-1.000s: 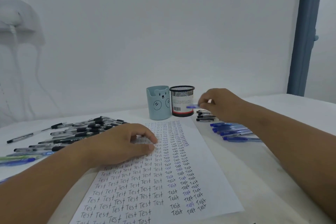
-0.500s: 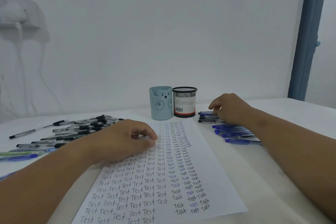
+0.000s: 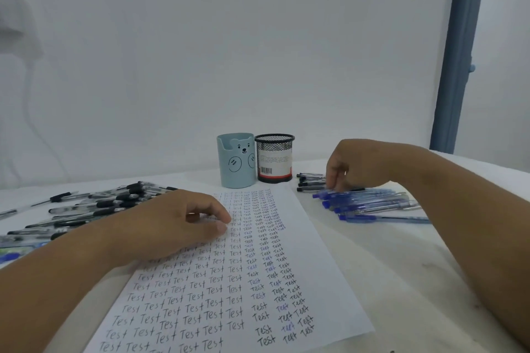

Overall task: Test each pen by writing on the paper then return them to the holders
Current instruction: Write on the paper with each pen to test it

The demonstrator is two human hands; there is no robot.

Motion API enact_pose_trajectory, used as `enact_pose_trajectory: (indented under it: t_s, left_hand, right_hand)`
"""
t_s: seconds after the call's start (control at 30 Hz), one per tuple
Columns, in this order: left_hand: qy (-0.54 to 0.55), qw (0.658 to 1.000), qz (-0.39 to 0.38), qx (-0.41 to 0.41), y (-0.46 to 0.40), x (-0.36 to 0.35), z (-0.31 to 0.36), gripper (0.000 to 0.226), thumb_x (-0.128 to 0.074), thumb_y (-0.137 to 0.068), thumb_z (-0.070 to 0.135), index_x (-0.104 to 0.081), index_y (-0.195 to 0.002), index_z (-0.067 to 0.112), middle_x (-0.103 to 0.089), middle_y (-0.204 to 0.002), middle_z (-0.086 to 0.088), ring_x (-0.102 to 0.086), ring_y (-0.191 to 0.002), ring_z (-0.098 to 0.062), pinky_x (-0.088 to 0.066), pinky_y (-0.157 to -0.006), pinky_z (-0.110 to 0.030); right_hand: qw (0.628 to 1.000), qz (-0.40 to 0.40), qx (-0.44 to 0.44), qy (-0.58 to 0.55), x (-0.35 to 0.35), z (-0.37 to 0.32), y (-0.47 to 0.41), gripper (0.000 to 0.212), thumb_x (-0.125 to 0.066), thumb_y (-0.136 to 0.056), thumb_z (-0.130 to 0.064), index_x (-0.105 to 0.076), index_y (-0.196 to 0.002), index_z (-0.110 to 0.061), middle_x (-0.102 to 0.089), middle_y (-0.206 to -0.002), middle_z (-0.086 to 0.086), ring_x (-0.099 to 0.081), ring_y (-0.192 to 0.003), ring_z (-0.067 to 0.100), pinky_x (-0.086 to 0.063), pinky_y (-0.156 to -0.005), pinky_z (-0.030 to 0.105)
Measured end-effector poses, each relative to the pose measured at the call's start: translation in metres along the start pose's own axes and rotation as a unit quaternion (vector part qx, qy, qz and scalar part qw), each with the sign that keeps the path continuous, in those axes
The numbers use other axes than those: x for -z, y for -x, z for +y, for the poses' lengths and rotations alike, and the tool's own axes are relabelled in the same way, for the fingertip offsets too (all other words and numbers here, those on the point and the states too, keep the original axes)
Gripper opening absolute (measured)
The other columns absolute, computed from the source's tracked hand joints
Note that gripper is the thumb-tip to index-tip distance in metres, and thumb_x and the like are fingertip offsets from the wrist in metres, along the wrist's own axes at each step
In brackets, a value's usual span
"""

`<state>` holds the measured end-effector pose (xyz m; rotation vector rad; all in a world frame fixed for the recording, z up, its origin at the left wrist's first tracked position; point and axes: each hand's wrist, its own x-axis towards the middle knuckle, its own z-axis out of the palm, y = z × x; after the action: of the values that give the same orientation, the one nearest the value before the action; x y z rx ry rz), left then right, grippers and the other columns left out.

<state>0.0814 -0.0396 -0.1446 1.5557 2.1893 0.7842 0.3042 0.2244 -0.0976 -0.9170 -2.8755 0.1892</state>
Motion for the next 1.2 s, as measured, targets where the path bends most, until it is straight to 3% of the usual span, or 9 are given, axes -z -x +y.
enact_pose_trajectory:
  t_s: [0.17, 0.3, 0.4, 0.53, 0.63, 0.73, 0.9, 1.03, 1.2]
  left_hand:
    - [-0.002, 1.000, 0.001, -0.004, 0.002, 0.001, 0.000, 0.023, -0.072, -0.079, 0.055, -0.071, -0.103, 0.055, -0.068, -0.113, 0.030, -0.061, -0.114, 0.002, -0.044, -0.110, -0.034]
    - [-0.043, 0.999, 0.001, -0.012, 0.002, 0.001, 0.000, 0.030, -0.077, -0.075, 0.057, -0.067, -0.103, 0.060, -0.062, -0.120, 0.033, -0.054, -0.118, 0.007, -0.040, -0.113, -0.031]
    - [-0.068, 0.997, 0.015, -0.024, 0.001, -0.003, 0.001, 0.026, -0.076, -0.077, 0.057, -0.067, -0.101, 0.059, -0.058, -0.121, 0.035, -0.052, -0.118, 0.006, -0.041, -0.110, -0.029]
    - [-0.075, 0.997, 0.017, -0.028, 0.002, -0.003, 0.002, 0.025, -0.075, -0.078, 0.058, -0.068, -0.101, 0.058, -0.058, -0.125, 0.031, -0.051, -0.121, 0.003, -0.041, -0.111, -0.033]
    - [-0.078, 0.994, 0.066, -0.040, 0.008, 0.017, 0.001, 0.015, -0.079, -0.084, 0.039, -0.075, -0.095, 0.048, -0.069, -0.108, 0.027, -0.061, -0.104, 0.008, -0.050, -0.096, -0.024]
    - [-0.159, 0.982, 0.104, 0.000, 0.021, 0.057, -0.009, 0.021, -0.075, -0.087, 0.019, -0.075, -0.091, 0.039, -0.072, -0.093, 0.018, -0.065, -0.085, 0.002, -0.047, -0.075, -0.013]
    - [-0.209, 0.970, 0.047, 0.111, 0.032, 0.087, -0.043, 0.016, -0.080, -0.084, 0.024, -0.076, -0.094, 0.036, -0.072, -0.098, 0.015, -0.063, -0.083, 0.000, -0.044, -0.070, -0.013]
    - [-0.165, 0.975, 0.130, 0.077, 0.019, 0.078, -0.051, 0.012, -0.074, -0.088, 0.022, -0.078, -0.093, 0.032, -0.073, -0.091, 0.012, -0.066, -0.085, -0.004, -0.047, -0.071, -0.014]
    - [-0.164, 0.974, 0.141, 0.065, 0.011, 0.068, -0.059, 0.015, -0.080, -0.082, 0.021, -0.076, -0.088, 0.035, -0.070, -0.074, 0.013, -0.057, -0.060, 0.008, -0.040, -0.058, -0.007]
  right_hand:
    - [0.997, -0.063, -0.018, 0.044, 0.009, -0.002, 0.010, 0.020, -0.079, -0.080, -0.017, -0.078, -0.082, -0.036, -0.075, -0.080, -0.015, -0.071, -0.086, 0.011, -0.058, -0.088, 0.034]
    - [0.999, -0.038, 0.013, 0.035, 0.008, -0.011, 0.014, 0.027, -0.072, -0.084, -0.011, -0.074, -0.086, -0.037, -0.074, -0.085, -0.014, -0.066, -0.081, 0.002, -0.053, -0.078, 0.024]
    - [0.992, 0.061, 0.107, 0.014, -0.005, -0.038, 0.014, 0.019, -0.066, -0.091, -0.016, -0.076, -0.097, -0.031, -0.066, -0.087, -0.022, -0.058, -0.074, -0.013, -0.040, -0.068, 0.007]
    - [0.968, 0.095, 0.219, -0.084, -0.035, -0.095, 0.016, 0.021, -0.058, -0.100, -0.031, -0.071, -0.117, -0.028, -0.060, -0.101, -0.023, -0.056, -0.085, -0.009, -0.041, -0.074, 0.008]
    - [0.967, 0.035, 0.242, -0.064, -0.054, -0.113, 0.015, 0.029, -0.058, -0.098, -0.045, -0.064, -0.124, -0.036, -0.059, -0.114, -0.020, -0.057, -0.097, -0.001, -0.047, -0.084, 0.020]
    - [0.967, 0.013, 0.249, -0.046, -0.065, -0.114, 0.011, 0.030, -0.058, -0.096, -0.051, -0.065, -0.121, -0.036, -0.058, -0.112, -0.023, -0.052, -0.099, -0.005, -0.043, -0.088, 0.019]
    - [0.966, 0.029, 0.251, -0.049, -0.070, -0.112, 0.006, 0.027, -0.057, -0.093, -0.058, -0.064, -0.116, -0.044, -0.056, -0.107, -0.030, -0.051, -0.101, -0.009, -0.041, -0.085, 0.014]
    - [0.967, 0.029, 0.246, -0.052, -0.071, -0.108, 0.005, 0.028, -0.056, -0.092, -0.060, -0.063, -0.115, -0.046, -0.055, -0.108, -0.031, -0.049, -0.101, -0.012, -0.039, -0.081, 0.011]
    - [0.968, 0.026, 0.245, -0.053, -0.072, -0.106, 0.006, 0.027, -0.056, -0.092, -0.059, -0.063, -0.115, -0.047, -0.055, -0.109, -0.030, -0.049, -0.102, -0.011, -0.037, -0.079, 0.009]
